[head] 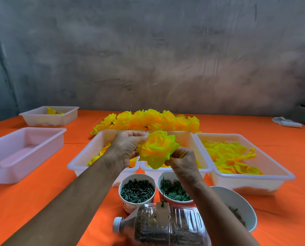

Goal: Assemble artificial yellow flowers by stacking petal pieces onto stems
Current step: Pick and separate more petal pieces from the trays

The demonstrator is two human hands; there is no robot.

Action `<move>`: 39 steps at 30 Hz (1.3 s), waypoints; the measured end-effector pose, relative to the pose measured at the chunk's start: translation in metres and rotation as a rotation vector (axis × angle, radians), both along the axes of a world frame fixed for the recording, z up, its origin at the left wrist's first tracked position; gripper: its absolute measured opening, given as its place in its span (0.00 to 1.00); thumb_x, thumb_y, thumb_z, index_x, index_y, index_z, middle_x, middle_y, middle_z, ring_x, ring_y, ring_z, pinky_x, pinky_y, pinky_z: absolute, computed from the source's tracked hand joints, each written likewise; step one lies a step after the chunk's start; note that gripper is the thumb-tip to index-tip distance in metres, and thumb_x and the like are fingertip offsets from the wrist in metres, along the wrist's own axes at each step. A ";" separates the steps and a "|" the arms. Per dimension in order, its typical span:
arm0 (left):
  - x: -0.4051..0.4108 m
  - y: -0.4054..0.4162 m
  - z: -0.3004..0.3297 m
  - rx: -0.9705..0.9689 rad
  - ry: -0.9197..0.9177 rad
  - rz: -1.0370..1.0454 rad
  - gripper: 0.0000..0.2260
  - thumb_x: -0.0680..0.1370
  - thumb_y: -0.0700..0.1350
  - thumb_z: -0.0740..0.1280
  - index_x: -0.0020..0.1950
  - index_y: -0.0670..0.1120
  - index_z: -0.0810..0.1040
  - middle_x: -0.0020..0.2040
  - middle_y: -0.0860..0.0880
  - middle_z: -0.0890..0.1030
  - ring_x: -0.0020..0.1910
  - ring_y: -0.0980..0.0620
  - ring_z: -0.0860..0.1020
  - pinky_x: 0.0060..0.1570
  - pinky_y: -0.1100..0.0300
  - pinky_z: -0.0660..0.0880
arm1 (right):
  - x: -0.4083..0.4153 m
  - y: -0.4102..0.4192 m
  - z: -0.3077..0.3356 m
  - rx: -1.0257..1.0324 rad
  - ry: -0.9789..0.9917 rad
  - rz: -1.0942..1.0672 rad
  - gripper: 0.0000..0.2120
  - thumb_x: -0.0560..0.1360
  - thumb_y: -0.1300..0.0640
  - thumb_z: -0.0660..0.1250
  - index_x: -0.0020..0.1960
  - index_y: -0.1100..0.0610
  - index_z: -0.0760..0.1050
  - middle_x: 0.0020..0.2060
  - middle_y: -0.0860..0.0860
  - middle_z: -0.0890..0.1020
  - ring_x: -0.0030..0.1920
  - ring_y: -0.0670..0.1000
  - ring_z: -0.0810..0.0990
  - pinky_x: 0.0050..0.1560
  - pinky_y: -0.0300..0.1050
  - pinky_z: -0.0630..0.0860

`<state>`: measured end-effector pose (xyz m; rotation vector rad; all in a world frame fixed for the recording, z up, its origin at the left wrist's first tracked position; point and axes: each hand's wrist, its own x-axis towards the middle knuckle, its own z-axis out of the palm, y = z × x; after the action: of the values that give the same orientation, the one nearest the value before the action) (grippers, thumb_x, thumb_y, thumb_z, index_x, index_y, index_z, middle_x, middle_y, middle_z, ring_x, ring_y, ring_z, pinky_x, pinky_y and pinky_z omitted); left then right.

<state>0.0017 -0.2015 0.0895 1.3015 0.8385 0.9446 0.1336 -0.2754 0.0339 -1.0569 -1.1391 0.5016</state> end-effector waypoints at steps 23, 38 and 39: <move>-0.008 -0.015 -0.011 -0.104 -0.065 -0.040 0.22 0.68 0.52 0.73 0.56 0.42 0.75 0.48 0.44 0.79 0.36 0.48 0.80 0.30 0.59 0.78 | -0.002 0.008 -0.007 0.025 0.165 -0.154 0.11 0.67 0.75 0.69 0.35 0.60 0.80 0.23 0.46 0.79 0.24 0.43 0.71 0.29 0.36 0.71; -0.007 0.005 -0.022 0.018 -0.039 0.050 0.11 0.70 0.28 0.69 0.43 0.43 0.76 0.41 0.43 0.76 0.36 0.49 0.78 0.32 0.66 0.79 | 0.003 0.024 -0.013 -0.055 0.144 -0.080 0.03 0.68 0.76 0.69 0.40 0.73 0.78 0.33 0.59 0.78 0.35 0.53 0.69 0.35 0.46 0.69; -0.008 0.008 -0.023 0.026 -0.034 0.061 0.11 0.71 0.28 0.69 0.44 0.43 0.76 0.41 0.43 0.76 0.37 0.49 0.77 0.32 0.66 0.79 | 0.002 0.027 -0.013 -0.060 0.140 -0.068 0.03 0.68 0.76 0.69 0.40 0.71 0.79 0.33 0.59 0.78 0.35 0.54 0.69 0.35 0.46 0.69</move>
<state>-0.0061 -0.1940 0.0669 1.2850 0.8452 1.0262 0.1358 -0.2488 0.0212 -1.0916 -0.9669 0.5506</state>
